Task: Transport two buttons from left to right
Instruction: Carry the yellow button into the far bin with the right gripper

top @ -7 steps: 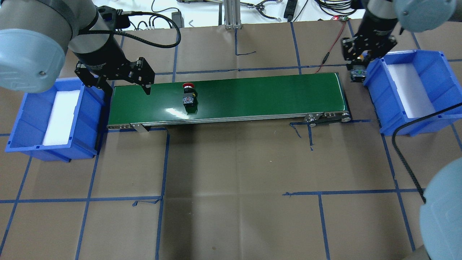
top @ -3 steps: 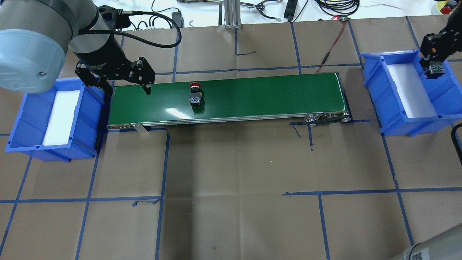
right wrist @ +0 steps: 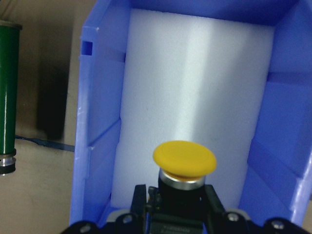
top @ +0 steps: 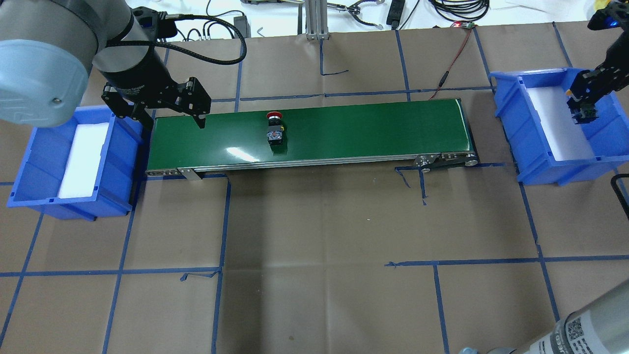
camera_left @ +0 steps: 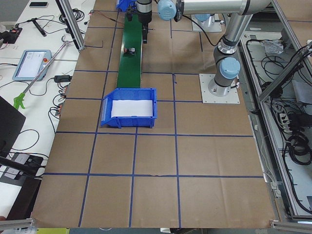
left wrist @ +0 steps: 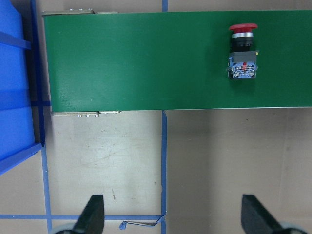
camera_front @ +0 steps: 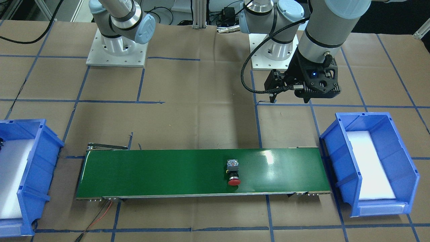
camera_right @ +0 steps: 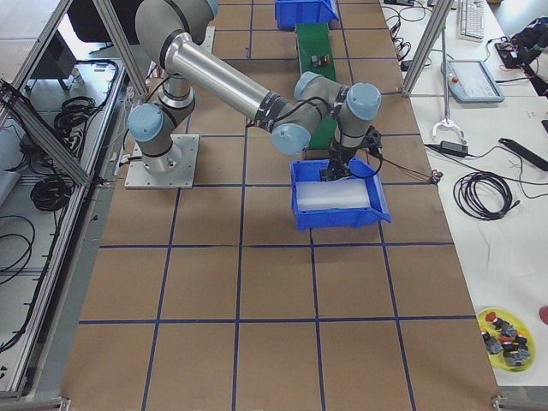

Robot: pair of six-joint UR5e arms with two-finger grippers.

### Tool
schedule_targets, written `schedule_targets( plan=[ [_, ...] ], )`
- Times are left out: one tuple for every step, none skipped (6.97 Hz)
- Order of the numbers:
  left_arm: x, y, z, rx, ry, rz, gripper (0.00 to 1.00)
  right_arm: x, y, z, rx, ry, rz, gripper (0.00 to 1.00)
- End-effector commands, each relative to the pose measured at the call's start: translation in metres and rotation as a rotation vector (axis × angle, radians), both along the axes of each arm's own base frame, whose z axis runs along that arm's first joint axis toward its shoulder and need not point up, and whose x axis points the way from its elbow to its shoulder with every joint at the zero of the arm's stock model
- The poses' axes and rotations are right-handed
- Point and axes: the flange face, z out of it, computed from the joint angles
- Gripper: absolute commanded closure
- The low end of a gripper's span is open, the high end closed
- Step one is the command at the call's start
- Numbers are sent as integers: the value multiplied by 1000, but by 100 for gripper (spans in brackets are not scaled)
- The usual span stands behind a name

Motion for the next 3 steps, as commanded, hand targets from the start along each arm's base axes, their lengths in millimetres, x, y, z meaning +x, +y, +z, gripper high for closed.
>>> schedule_targets(
  plan=[
    [0, 0, 0, -1, 0, 0, 0, -16, 9, -50, -1, -7, -11, 98],
    [0, 0, 0, 1, 0, 0, 0, -14, 12, -72, 28, -29, 28, 98],
    [0, 0, 0, 1, 0, 0, 0, -11, 18, -83, 46, -42, 41, 98]
  ],
)
